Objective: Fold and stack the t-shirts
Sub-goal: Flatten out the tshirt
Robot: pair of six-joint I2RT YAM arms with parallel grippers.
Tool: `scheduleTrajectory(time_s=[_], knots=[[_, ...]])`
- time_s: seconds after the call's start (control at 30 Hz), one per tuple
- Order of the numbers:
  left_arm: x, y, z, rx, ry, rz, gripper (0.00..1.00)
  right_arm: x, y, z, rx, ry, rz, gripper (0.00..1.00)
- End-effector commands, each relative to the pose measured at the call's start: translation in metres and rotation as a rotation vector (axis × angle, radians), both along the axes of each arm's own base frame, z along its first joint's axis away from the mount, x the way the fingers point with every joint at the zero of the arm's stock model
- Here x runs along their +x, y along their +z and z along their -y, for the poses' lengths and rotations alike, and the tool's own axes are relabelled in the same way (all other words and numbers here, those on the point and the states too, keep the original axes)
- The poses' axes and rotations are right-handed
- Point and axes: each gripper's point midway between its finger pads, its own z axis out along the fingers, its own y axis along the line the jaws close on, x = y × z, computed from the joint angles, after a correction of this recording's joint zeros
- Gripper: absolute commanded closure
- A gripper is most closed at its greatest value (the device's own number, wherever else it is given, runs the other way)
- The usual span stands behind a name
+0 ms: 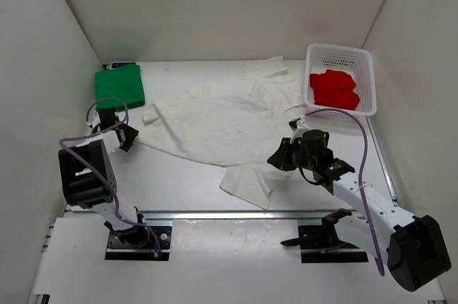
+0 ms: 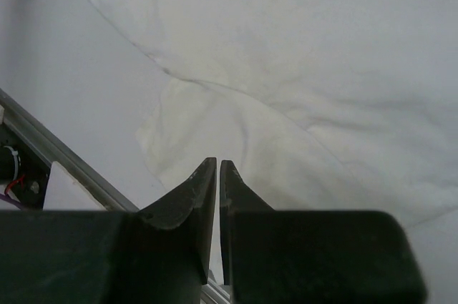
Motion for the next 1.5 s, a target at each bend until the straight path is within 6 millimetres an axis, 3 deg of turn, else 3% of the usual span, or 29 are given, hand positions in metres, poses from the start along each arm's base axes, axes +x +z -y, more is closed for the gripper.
scheduleTrajectory(time_s=[0.0, 0.13, 0.23, 0.33, 0.5, 0.57, 0.7, 0.77, 0.87, 0.9, 0.93, 0.97, 1.03, 1.13, 1.2, 1.27, 1.3, 1.33, 1.4, 1.47], knots=[[0.015, 0.000, -0.006, -0.005, 0.047, 0.028, 0.48, 0.005, 0.013, 0.000, 0.048, 0.002, 0.054, 0.94], [0.017, -0.008, -0.005, 0.002, 0.051, 0.019, 0.62, 0.005, 0.010, 0.001, 0.044, 0.000, 0.048, 0.94], [0.021, -0.009, -0.004, 0.000, 0.042, 0.019, 0.78, 0.004, 0.008, 0.001, 0.045, -0.005, 0.039, 0.93], [0.020, -0.007, -0.005, 0.006, 0.044, 0.014, 0.98, -0.001, -0.006, 0.010, 0.010, -0.057, 0.011, 0.82], [0.032, 0.026, 0.010, 0.028, -0.031, 0.099, 1.00, -0.023, -0.053, 0.044, -0.097, -0.195, -0.124, 0.61], [0.034, 0.040, 0.030, 0.039, -0.095, 0.142, 1.00, -0.020, -0.060, 0.063, -0.096, -0.290, -0.152, 0.54], [0.027, 0.077, 0.076, 0.049, -0.225, 0.242, 1.00, -0.005, -0.062, 0.090, -0.088, -0.413, -0.165, 0.53], [0.013, 0.078, 0.090, 0.033, -0.270, 0.248, 1.00, -0.003, -0.071, 0.103, -0.144, -0.460, -0.193, 0.52], [-0.008, 0.074, 0.095, 0.041, -0.311, 0.241, 1.00, 0.004, -0.090, 0.110, -0.165, -0.487, -0.254, 0.51], [-0.011, 0.082, 0.096, 0.027, -0.317, 0.262, 1.00, 0.008, -0.090, 0.106, -0.140, -0.473, -0.255, 0.55], [-0.020, 0.073, 0.097, 0.024, -0.329, 0.237, 1.00, 0.010, -0.097, 0.103, -0.140, -0.460, -0.275, 0.60], [-0.024, 0.076, 0.097, 0.031, -0.342, 0.250, 1.00, 0.012, -0.101, 0.098, -0.114, -0.450, -0.304, 0.72], [-0.035, 0.076, 0.097, 0.026, -0.356, 0.245, 1.00, 0.030, -0.101, 0.087, -0.101, -0.428, -0.284, 0.94], [-0.049, 0.070, 0.100, 0.023, -0.381, 0.241, 1.00, 0.076, -0.092, 0.077, -0.100, -0.405, -0.256, 1.00], [-0.056, 0.066, 0.102, 0.026, -0.390, 0.229, 1.00, 0.125, -0.074, 0.074, -0.088, -0.409, -0.197, 1.00], [-0.060, 0.061, 0.103, 0.029, -0.396, 0.221, 1.00, 0.157, -0.055, 0.075, -0.059, -0.416, -0.142, 1.00], [-0.064, 0.058, 0.108, 0.023, -0.412, 0.214, 1.00, 0.173, -0.043, 0.076, -0.043, -0.425, -0.114, 0.98], [-0.064, 0.058, 0.112, 0.020, -0.422, 0.218, 1.00, 0.174, -0.044, 0.079, -0.038, -0.420, -0.136, 0.89], [-0.068, 0.056, 0.113, 0.011, -0.424, 0.210, 1.00, 0.183, -0.017, 0.081, -0.045, -0.424, -0.083, 0.69], [-0.070, 0.056, 0.127, -0.001, -0.470, 0.218, 1.00, 0.166, -0.011, 0.085, -0.091, -0.436, -0.074, 0.56]])
